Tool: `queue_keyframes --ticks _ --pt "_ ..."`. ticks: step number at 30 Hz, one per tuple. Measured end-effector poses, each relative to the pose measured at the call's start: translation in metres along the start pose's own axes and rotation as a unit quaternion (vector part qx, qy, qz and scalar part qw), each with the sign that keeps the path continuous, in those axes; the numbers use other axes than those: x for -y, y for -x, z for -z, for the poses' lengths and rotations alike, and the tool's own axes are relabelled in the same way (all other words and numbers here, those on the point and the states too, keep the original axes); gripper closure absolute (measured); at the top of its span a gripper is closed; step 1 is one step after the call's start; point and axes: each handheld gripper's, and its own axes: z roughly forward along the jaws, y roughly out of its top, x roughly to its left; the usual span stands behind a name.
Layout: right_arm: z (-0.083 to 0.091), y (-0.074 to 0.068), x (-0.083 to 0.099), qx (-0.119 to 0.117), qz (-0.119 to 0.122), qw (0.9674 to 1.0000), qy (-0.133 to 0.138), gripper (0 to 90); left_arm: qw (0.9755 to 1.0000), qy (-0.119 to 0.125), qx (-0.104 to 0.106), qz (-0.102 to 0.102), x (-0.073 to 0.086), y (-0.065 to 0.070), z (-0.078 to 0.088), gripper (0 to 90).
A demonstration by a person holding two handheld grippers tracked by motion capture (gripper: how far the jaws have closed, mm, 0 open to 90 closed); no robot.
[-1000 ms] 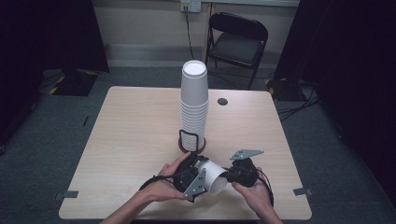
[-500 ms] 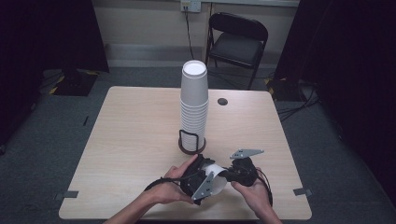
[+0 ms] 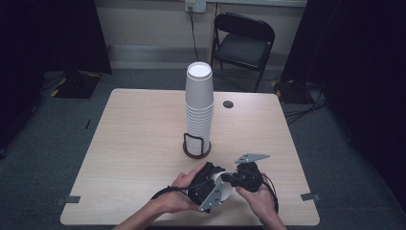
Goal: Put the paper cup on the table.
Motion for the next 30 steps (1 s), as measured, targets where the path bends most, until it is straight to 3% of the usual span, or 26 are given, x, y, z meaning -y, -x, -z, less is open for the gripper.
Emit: queue_keyframes --ticks 4,17,21,30 --pt "-0.0025 0.0000 0.0001 -0.018 -0.012 0.9998 -0.001 88.6 1.0000 -0.002 -0.004 0.007 -0.0026 0.0004 -0.0023 5.4" --pt "-0.0020 -0.0004 0.0006 -0.007 -0.012 0.9999 0.004 88.4 0.9997 0.004 -0.011 0.020 0.0016 -0.0007 -0.0017 9.7" --pt "-0.0012 0.0002 0.0007 -0.006 -0.015 0.9998 0.010 86.8 0.9986 0.014 -0.010 0.050 0.0024 -0.0031 -0.0008 10.3" --pt "0.0028 0.0016 0.0015 0.006 -0.024 0.9994 0.023 71.4 0.9965 0.018 -0.012 0.081 0.0036 -0.0074 -0.0002 10.3"
